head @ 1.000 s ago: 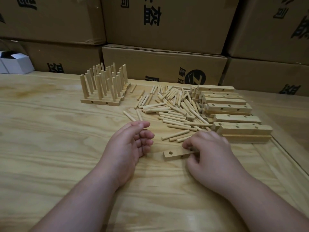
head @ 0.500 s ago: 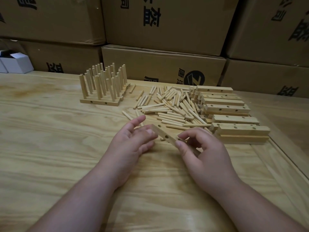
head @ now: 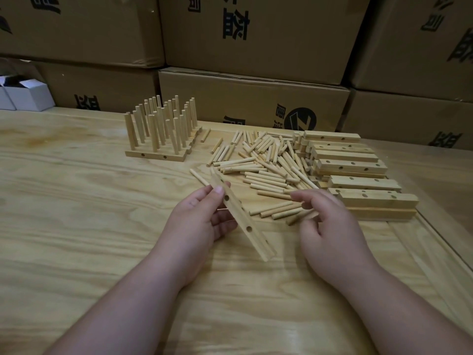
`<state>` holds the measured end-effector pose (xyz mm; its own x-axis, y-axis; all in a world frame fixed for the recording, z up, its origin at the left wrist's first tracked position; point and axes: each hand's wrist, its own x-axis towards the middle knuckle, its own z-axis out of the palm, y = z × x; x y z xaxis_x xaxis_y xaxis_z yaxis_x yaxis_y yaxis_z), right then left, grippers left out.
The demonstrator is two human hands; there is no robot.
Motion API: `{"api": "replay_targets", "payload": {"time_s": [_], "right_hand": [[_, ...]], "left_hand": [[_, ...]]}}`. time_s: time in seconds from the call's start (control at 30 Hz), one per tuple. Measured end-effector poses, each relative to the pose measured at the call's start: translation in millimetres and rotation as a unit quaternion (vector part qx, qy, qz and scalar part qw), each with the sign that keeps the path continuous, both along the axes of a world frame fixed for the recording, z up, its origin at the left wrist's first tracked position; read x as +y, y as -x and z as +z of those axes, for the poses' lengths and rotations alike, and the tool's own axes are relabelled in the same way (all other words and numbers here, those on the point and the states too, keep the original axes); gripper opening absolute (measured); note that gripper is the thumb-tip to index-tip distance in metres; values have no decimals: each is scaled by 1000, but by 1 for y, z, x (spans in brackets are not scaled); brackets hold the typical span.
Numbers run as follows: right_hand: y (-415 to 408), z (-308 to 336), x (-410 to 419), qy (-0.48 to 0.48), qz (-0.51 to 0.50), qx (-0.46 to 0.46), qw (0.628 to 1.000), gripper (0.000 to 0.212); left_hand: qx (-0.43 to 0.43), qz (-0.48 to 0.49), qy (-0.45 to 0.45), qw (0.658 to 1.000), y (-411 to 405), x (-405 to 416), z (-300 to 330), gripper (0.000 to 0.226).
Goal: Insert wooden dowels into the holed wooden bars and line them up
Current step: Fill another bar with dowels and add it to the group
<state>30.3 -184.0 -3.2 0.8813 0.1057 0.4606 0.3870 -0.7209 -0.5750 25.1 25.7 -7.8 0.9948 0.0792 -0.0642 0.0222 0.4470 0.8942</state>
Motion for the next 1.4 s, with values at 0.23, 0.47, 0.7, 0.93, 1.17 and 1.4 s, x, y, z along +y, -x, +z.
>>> {"api": "replay_targets", "payload": {"time_s": [0.23,0.47,0.7,0.93,1.17,1.4], "right_hand": [[-5,-5,-2,181,20,78,980,79],[-8,-7,-2,214,22,101,971,71],[-5,-12,0,208,72,61,974,49],[-6,-14,2,226,50,77,970,42],[-4,-12,3,195,50,87,976,10],[-8,-11,2,107,4,35,994,8]], "left_hand": [[5,1,1,1000,1,-2,3,24],[4,2,-3,1000,1,-2,4,24],[-1,0,-4,1000,1,-2,3,23],[1,3,-6,1000,2,-3,4,22],[3,7,-6,1000,2,-4,5,21],[3,4,-6,1000,4,-4,7,22]]}}
